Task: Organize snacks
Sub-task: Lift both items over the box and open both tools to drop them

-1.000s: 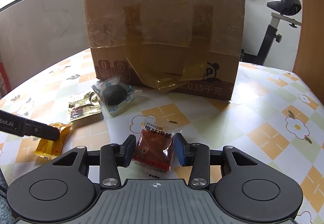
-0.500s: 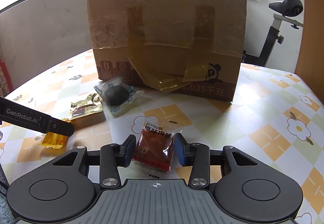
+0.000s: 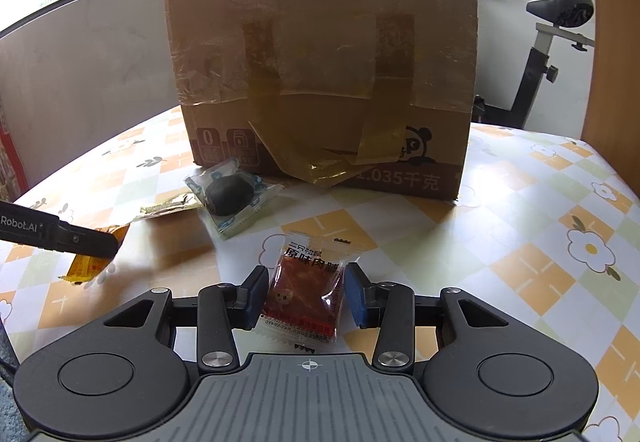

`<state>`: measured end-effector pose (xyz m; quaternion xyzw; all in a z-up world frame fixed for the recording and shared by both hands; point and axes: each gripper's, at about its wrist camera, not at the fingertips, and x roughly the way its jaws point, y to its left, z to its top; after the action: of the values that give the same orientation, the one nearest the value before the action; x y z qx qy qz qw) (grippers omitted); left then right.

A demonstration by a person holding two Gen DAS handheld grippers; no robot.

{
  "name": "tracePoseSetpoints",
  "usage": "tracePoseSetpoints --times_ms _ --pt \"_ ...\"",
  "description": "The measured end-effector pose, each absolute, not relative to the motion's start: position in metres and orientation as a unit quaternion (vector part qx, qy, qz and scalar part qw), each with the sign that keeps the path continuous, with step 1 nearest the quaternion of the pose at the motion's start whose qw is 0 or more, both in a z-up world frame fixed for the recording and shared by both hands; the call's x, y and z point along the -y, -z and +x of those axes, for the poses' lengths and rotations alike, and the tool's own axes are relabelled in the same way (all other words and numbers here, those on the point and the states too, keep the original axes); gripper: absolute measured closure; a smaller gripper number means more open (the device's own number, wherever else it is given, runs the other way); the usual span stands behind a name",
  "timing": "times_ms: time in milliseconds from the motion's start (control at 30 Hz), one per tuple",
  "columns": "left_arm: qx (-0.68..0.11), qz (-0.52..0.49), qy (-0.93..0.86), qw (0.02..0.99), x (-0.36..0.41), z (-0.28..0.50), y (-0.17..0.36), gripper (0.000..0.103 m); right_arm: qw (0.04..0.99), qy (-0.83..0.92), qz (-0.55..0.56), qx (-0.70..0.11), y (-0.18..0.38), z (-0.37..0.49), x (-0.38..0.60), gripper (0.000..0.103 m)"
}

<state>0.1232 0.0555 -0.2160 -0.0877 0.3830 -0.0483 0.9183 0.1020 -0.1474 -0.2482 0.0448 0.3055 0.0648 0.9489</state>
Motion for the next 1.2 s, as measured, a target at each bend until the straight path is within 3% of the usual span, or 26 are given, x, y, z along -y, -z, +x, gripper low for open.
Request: tracePoseSetpoints --times_ms 467,867,1200 --pt "-0.315 -0.059 0.083 0.943 -0.059 0.127 0.153 0.068 0.974 -0.059 0.027 -0.217 0.189 0.1 0.171 0.064" --pt "-0.192 -0.014 0.12 0.974 -0.043 0.174 0.043 0.068 0.99 -0.105 -0.016 -0.094 0.08 0.147 0.18 0.064" --pt "-0.194 -0.008 0.119 0.974 -0.007 0.26 0.028 0.068 0.991 -0.059 -0.006 -0.118 0.061 0.23 0.199 0.064"
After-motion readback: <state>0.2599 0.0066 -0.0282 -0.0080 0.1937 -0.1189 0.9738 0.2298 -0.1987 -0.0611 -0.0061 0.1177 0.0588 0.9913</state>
